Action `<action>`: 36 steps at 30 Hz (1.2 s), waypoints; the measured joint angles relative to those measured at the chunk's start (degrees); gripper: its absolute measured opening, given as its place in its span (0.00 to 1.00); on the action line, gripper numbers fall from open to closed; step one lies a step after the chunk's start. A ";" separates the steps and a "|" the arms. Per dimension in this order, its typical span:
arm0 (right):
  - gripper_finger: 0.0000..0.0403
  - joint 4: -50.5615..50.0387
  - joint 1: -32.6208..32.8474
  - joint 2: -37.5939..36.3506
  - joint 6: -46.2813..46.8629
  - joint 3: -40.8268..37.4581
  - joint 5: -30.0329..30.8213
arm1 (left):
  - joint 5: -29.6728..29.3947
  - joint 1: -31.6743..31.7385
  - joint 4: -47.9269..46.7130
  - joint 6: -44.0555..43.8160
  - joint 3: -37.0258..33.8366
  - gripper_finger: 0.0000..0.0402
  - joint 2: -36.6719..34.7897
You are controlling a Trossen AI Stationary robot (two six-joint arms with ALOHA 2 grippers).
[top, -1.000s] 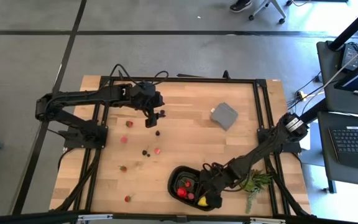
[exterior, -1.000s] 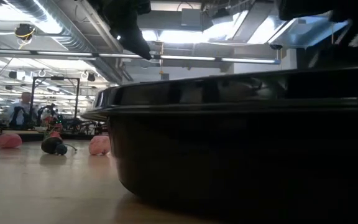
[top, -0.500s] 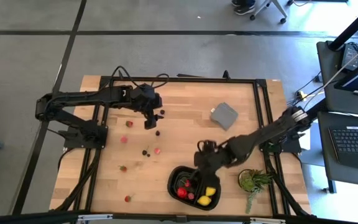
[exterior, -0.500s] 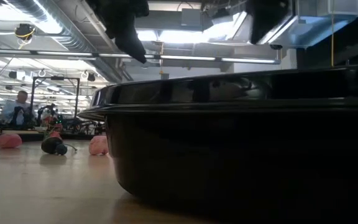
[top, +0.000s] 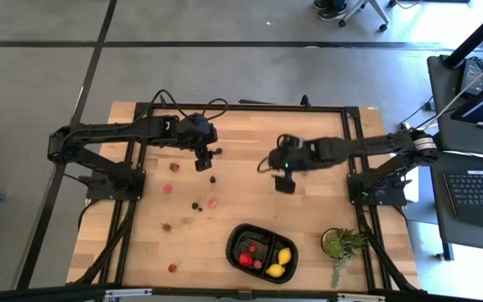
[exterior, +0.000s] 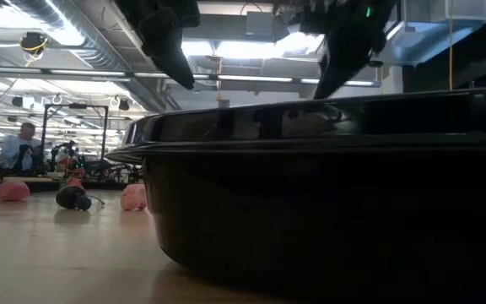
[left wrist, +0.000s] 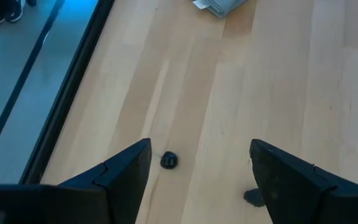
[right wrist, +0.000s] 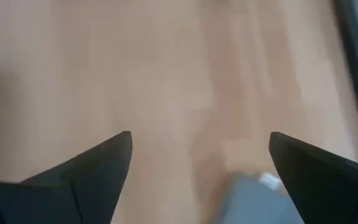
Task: Pick and placing Produce into tupperware
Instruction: Put the cherry into the black bin
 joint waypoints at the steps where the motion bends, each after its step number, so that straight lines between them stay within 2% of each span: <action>1: 0.94 2.03 -1.35 -0.31 -0.35 -1.86 0.33 | 0.00 0.00 0.02 0.00 0.00 0.66 0.00; 7: 0.94 16.81 -7.60 -0.06 -0.41 -11.50 0.29 | -0.04 0.00 0.00 0.02 0.00 0.66 0.00; 11: 0.92 21.91 -10.46 0.35 2.56 -16.62 0.12 | -0.04 0.03 0.00 0.07 0.00 0.66 0.00; 15: 0.85 24.40 -12.86 0.37 5.71 -20.01 -1.32 | 0.00 0.27 0.02 1.31 0.00 0.66 0.00; 20: 0.72 32.25 -14.02 0.37 4.36 -22.01 -7.53 | 0.00 2.81 1.29 2.03 0.04 0.66 1.65; 25: 0.63 36.64 -14.08 0.37 2.04 -22.25 -7.69 | 3.71 7.02 4.08 7.65 0.10 0.66 7.75; 29: 0.61 36.14 -14.04 0.37 2.98 -22.25 -7.71 | 3.98 9.98 5.10 10.75 0.09 0.66 13.52; 32: 0.60 35.51 -14.02 0.37 3.11 -22.25 -7.71 | 4.11 12.23 6.29 8.45 0.05 0.66 17.44; 36: 0.60 35.54 -14.02 0.37 2.93 -22.25 -7.68 | 5.28 14.33 7.28 -0.41 0.02 0.66 21.89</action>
